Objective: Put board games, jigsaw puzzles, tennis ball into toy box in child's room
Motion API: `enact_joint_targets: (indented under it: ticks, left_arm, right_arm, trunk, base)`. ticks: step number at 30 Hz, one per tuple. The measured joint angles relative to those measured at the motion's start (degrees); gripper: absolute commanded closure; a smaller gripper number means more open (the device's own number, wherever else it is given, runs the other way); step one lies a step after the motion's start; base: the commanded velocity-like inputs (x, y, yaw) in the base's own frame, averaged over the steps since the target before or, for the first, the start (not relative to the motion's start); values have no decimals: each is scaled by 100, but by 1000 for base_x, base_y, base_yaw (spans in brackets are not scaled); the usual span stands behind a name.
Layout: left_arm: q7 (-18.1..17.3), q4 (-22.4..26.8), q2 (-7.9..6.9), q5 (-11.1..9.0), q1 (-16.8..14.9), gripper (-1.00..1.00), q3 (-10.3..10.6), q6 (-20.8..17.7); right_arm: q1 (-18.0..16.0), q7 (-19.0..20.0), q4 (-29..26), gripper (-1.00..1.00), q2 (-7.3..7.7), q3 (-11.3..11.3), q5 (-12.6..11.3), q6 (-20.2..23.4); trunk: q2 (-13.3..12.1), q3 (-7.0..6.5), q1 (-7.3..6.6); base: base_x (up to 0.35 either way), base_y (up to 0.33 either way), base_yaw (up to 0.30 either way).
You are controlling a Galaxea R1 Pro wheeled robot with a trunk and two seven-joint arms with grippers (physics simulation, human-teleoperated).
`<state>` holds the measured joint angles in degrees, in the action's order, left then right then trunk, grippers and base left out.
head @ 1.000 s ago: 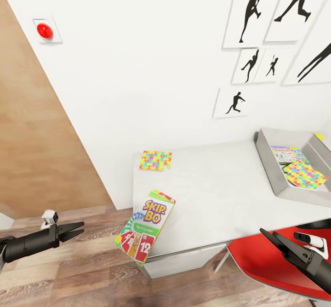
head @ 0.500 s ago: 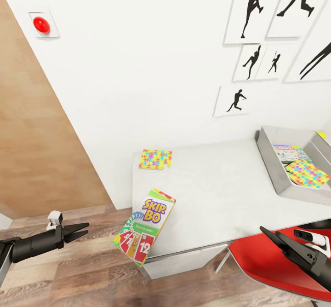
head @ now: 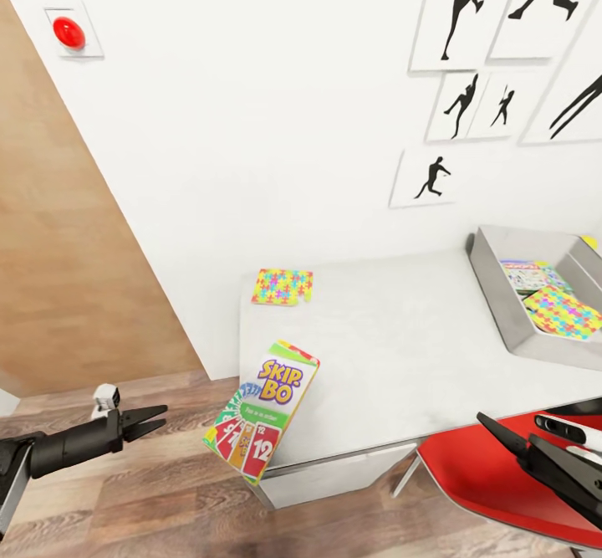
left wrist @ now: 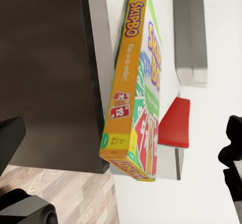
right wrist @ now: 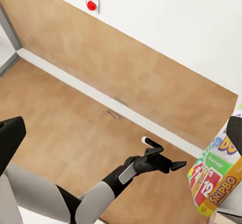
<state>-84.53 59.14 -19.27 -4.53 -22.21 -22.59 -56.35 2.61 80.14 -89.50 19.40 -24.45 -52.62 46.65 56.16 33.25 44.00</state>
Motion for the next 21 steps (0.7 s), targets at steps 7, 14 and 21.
enact_joint_targets:
  ticks: [7, 14, 21]
  left_arm:
    - [36, 0, 90, 10, 0, -100, 4, 0]
    - [35, 0, 143, 8, 0, -100, 3, 0]
    - [25, 4, 151, 2, 0, -100, 5, 3]
  right_arm:
    - [0, 52, 3, -100, -1, 1, 7, -4]
    - [0, 59, 10, -100, -7, 1, 26, -13]
    - [0, 60, 15, -100, -9, 1, 33, -27]
  trunk:
    - [162, 72, 89]
    - [162, 73, 88]
    - [162, 72, 89]
  base:
    - [0, 0, 0]
    - [0, 0, 0]
    - [-15, -36, 0]
